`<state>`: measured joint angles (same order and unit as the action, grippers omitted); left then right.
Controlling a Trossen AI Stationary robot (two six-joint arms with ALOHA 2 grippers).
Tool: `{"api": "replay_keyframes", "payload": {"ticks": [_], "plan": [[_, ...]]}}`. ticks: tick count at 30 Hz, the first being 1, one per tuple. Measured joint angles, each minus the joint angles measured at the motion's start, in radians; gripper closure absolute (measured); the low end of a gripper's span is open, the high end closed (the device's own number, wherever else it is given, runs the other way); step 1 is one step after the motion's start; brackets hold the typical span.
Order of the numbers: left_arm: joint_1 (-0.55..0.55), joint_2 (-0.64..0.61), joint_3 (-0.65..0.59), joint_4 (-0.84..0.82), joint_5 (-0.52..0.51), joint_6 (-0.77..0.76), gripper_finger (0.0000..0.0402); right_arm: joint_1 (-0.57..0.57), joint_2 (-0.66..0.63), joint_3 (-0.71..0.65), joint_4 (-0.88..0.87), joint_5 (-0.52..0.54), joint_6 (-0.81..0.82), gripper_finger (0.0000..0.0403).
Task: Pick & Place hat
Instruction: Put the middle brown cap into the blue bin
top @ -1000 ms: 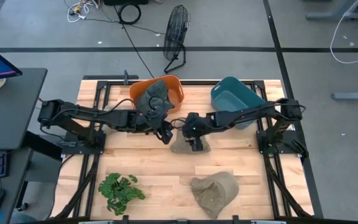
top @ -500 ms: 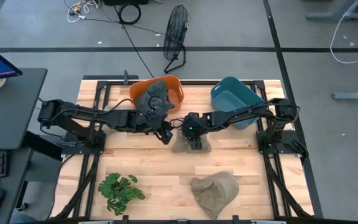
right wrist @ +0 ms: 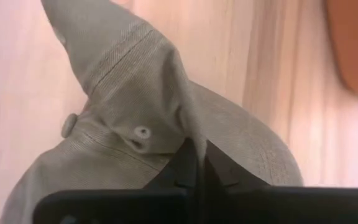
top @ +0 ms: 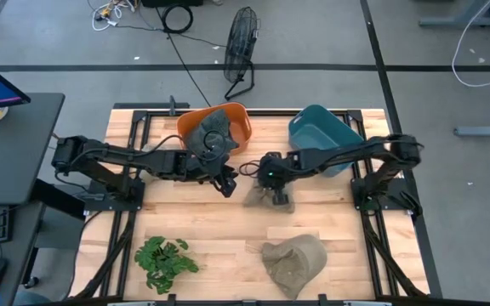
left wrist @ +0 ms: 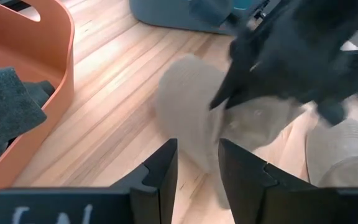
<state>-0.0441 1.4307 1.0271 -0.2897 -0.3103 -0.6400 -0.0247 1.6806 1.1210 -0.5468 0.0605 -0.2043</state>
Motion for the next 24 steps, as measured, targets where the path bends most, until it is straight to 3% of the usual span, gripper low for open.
{"api": "replay_keyframes", "payload": {"ticks": [5, 11, 14, 19, 24], "plan": [[0.0, 0.0, 0.0, 0.001, 0.0, -0.003, 0.0282, 0.0, -0.153, 0.0, -0.151, 0.017, -0.036, 0.0399], [0.0, 0.0, 0.0, 0.003, 0.0, -0.003, 0.0282, -0.006, -0.379, 0.002, -0.361, 0.262, -0.232, 0.0401], [0.0, 0.0, 0.0, 0.004, 0.0, -0.003, 0.0282, -0.044, -0.469, 0.002, -0.435, 0.335, -0.299, 0.0401], [0.0, 0.0, 0.0, 0.005, 0.0, -0.003, 0.0282, -0.15, -0.557, 0.003, -0.57, 0.403, -0.409, 0.0402], [0.001, 0.0, 0.0, 0.006, 0.0, -0.003, 0.0282, -0.255, -0.576, 0.003, -0.57, 0.441, -0.714, 0.0403]]}}
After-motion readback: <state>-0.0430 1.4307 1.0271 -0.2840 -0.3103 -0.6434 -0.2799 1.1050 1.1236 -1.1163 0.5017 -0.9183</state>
